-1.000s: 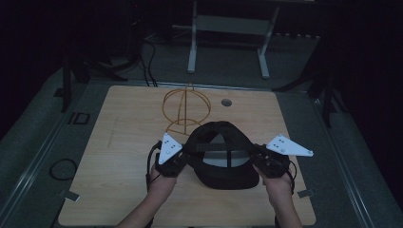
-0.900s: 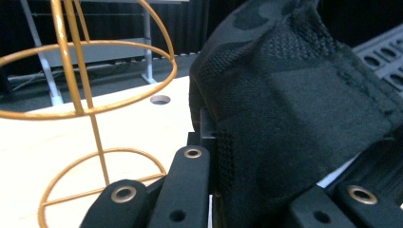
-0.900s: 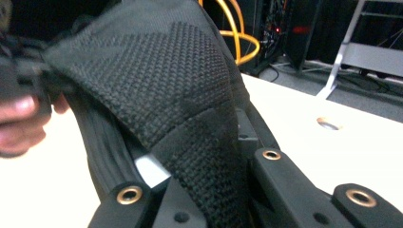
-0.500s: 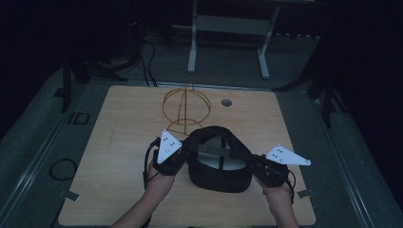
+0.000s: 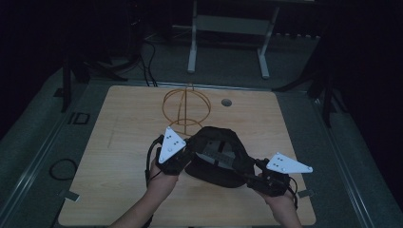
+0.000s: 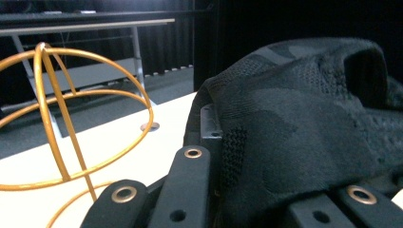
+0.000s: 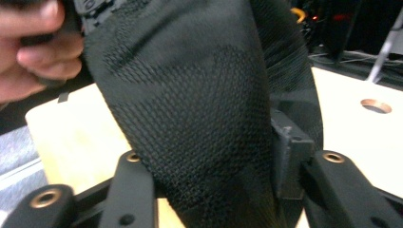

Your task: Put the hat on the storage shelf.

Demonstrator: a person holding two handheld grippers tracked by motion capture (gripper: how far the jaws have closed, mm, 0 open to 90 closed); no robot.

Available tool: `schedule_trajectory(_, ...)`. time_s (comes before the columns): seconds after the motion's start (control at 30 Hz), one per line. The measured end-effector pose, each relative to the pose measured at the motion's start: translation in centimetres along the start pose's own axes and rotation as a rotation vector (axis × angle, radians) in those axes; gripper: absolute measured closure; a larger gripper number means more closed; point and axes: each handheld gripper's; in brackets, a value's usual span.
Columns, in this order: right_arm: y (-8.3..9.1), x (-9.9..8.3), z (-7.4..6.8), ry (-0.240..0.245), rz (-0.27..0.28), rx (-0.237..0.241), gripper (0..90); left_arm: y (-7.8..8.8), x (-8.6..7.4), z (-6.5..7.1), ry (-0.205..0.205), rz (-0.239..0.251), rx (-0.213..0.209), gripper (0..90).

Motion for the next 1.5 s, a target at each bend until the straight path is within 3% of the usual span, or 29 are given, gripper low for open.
schedule_trajectory(0.17,0.6,-0.4,0.2,-0.005,-0.017,0.076,45.6,0.4,0.0,0.2,-0.009,0.003,0.001,88.5)
schedule_trajectory(0.43,2.4,-1.8,0.1,0.019,-0.037,0.125,40.2,1.2,0.2,0.3,-0.021,0.015,-0.018,88.5)
schedule_trajectory(0.6,3.6,-2.0,0.6,0.010,-0.048,0.125,42.1,1.8,0.3,0.0,-0.048,0.032,-0.028,88.5)
schedule_trajectory(0.73,4.4,-1.4,1.0,0.048,-0.031,0.106,42.8,2.2,0.0,-0.4,-0.071,0.063,-0.067,88.4)
schedule_trajectory(0.83,5.0,-0.8,1.1,0.052,-0.003,0.153,44.2,2.4,-0.2,-1.4,-0.046,0.057,-0.057,88.4)
schedule_trajectory(0.9,5.7,-0.5,1.1,0.059,0.007,0.151,44.1,2.6,-0.4,-1.9,-0.031,0.059,-0.069,88.4)
schedule_trajectory(1.0,6.1,-0.4,1.3,0.069,0.017,0.133,44.2,3.0,-0.6,-2.1,-0.054,0.056,-0.087,88.4)
schedule_trajectory(1.1,6.0,-0.2,1.5,0.077,0.017,0.124,44.7,3.6,-0.7,-2.4,-0.064,0.072,-0.137,88.4)
schedule_trajectory(1.17,5.8,0.0,1.3,0.104,0.016,0.128,44.7,4.2,-0.7,-2.8,-0.078,0.092,-0.200,88.3)
schedule_trajectory(1.23,5.5,0.4,1.1,0.129,0.014,0.124,47.0,4.5,-0.6,-3.1,-0.087,0.093,-0.244,88.4)
schedule_trajectory(1.3,5.3,0.6,1.0,0.145,0.013,0.124,47.7,4.8,-0.6,-3.3,-0.091,0.100,-0.258,88.3)
schedule_trajectory(1.33,5.0,0.9,0.9,0.157,0.013,0.127,47.8,4.9,-0.5,-3.4,-0.085,0.098,-0.292,88.3)
schedule_trajectory(1.5,3.7,2.6,-0.1,0.215,0.024,0.180,47.8,5.1,-0.2,-2.9,-0.107,0.112,-0.402,88.3)
Point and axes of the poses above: each handheld gripper's, and its own axes: y roughly backward along the jaws, x roughly out of its top, z roughly to its right, and after that the axes turned 3 degrees about -z, right-handed
